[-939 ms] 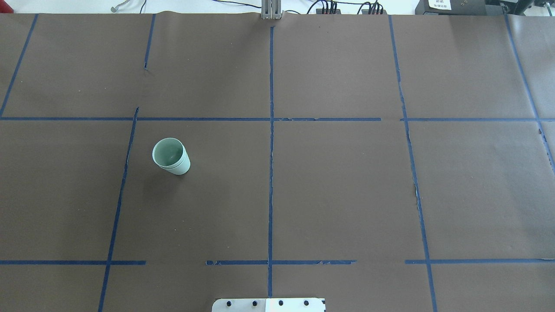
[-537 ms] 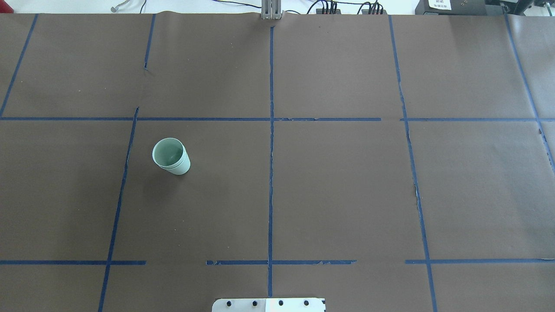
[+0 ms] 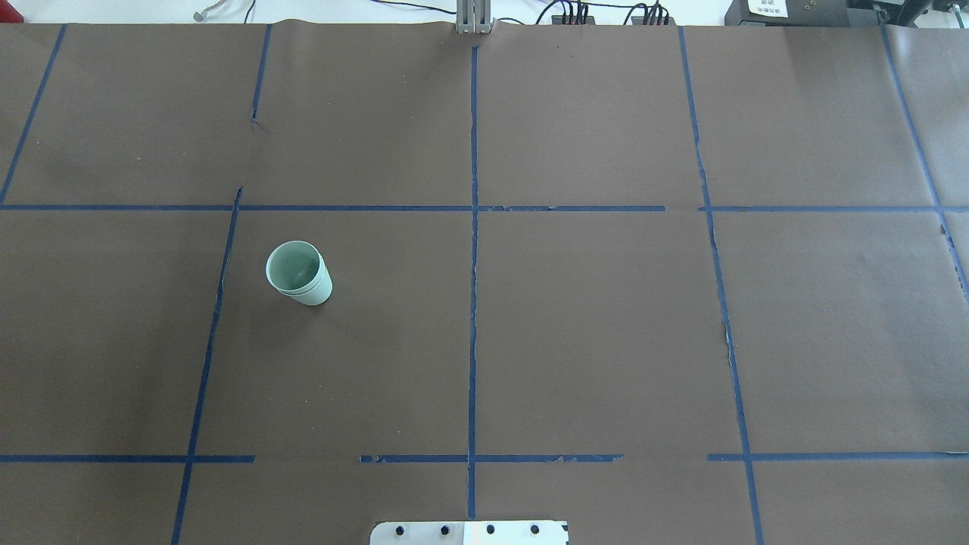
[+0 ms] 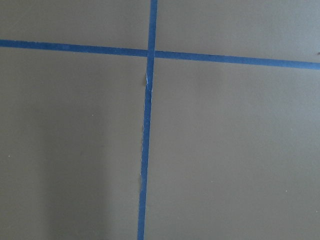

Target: Stack cups

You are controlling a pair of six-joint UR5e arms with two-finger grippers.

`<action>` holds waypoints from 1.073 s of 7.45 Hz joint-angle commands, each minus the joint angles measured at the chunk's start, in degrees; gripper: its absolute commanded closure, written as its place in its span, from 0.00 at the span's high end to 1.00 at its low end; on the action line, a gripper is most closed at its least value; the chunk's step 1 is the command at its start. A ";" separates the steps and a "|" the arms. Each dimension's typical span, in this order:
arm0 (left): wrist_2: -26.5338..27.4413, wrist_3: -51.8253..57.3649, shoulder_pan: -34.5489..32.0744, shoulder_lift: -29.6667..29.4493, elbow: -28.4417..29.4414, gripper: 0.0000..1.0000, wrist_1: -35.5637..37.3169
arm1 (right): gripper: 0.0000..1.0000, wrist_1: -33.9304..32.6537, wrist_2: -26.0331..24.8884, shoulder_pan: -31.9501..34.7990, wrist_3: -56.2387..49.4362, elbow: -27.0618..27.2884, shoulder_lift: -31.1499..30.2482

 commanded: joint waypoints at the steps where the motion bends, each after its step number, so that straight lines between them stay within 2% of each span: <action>1: -1.46 -0.10 0.04 0.40 1.20 1.00 -0.06 | 1.00 0.04 0.00 0.00 0.00 0.00 0.00; 2: -1.46 -0.19 0.05 0.40 1.20 1.00 -0.06 | 1.00 0.04 0.00 0.00 0.00 0.00 0.00; 4: -1.29 -9.10 0.05 0.31 1.12 1.00 -0.41 | 1.00 0.04 0.00 0.00 0.00 0.00 0.00; 8: -1.03 -9.77 0.05 0.31 1.03 1.00 -0.50 | 1.00 0.04 0.00 0.00 0.00 0.00 0.00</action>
